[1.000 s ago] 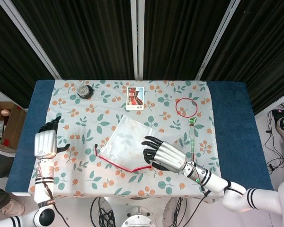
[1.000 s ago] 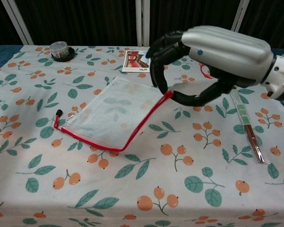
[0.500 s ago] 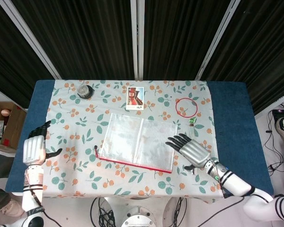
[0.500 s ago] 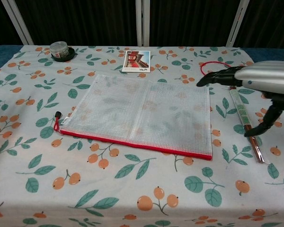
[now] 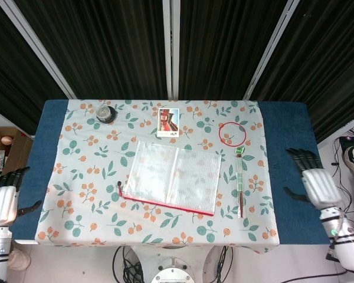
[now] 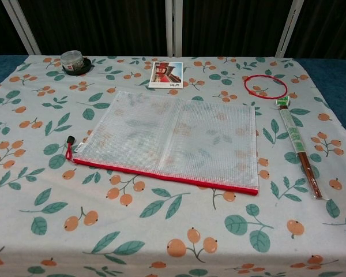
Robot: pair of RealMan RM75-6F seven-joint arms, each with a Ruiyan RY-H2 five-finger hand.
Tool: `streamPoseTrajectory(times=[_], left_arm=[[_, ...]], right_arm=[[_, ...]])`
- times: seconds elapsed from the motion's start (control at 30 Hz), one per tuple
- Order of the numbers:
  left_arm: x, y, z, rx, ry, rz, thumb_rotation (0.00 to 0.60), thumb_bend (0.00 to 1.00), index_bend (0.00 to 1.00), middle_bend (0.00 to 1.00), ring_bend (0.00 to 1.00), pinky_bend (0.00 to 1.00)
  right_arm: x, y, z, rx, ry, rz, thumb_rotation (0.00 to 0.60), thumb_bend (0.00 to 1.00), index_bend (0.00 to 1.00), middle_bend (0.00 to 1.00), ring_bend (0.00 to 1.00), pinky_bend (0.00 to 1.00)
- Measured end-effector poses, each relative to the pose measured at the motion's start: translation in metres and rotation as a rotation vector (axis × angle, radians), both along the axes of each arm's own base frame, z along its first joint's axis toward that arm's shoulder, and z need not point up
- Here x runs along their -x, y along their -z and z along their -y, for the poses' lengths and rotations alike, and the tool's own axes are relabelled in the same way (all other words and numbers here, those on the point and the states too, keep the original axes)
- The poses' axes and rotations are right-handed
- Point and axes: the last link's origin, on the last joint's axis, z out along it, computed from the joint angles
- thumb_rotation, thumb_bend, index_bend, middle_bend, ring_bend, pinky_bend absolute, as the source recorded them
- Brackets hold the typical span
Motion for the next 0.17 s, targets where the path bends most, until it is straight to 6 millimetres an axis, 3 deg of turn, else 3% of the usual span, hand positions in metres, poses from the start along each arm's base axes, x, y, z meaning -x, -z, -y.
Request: streamPoseTrajectory(times=[0.17], left_arm=[[0.001,-0.002,0.031,0.022,-0.007,-0.015,0.6,0.01,0.18,0.2,0.17,0.19]], right_arm=[[0.031,-0.018,-0.035,0.107,0.062,0.009,0.6,0.15,0.02,0.07,0.0,0.0]])
